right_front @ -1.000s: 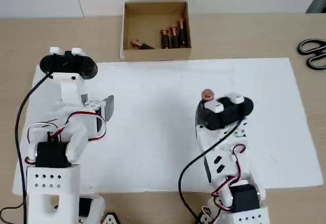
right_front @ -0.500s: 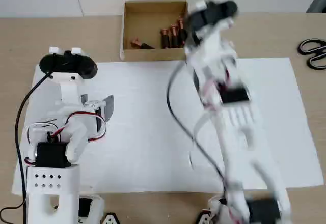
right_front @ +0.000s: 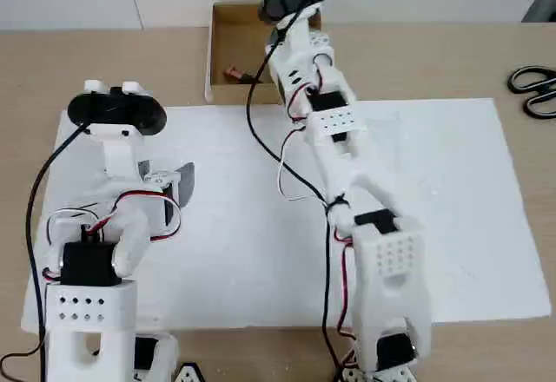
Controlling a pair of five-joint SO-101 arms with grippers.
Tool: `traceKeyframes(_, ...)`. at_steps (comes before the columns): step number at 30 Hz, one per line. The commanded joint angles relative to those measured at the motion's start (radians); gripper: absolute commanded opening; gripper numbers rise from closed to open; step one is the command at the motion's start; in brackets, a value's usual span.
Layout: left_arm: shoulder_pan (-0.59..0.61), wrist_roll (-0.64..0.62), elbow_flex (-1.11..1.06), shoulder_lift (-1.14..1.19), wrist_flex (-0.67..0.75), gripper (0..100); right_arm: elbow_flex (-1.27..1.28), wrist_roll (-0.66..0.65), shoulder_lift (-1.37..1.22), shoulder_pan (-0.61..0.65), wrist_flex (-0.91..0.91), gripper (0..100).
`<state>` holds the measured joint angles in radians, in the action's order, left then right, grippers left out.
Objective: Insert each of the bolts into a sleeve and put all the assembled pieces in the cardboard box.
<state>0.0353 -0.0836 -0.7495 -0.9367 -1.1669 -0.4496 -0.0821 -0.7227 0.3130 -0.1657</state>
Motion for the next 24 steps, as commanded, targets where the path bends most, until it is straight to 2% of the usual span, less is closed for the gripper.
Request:
traceKeyframes(1, 0.008, 0.008, 0.002, -0.017, 0.002, 21, -0.127, -0.008, -0.047, 0.005, 0.056, 0.5)
traceKeyframes(4, 0.008, 0.008, 0.001, -0.017, 0.002, 21, -0.170, -0.009, -0.127, 0.005, 0.094, 1.6)
traceKeyframes(12, 0.003, 0.008, -0.001, -0.017, 0.002, 21, -0.250, -0.009, -0.262, 0.007, 0.108, 12.2)
traceKeyframes(24, 0.003, 0.008, -0.001, -0.017, 0.002, 21, -0.296, -0.009, -0.280, 0.016, 0.107, 12.5)
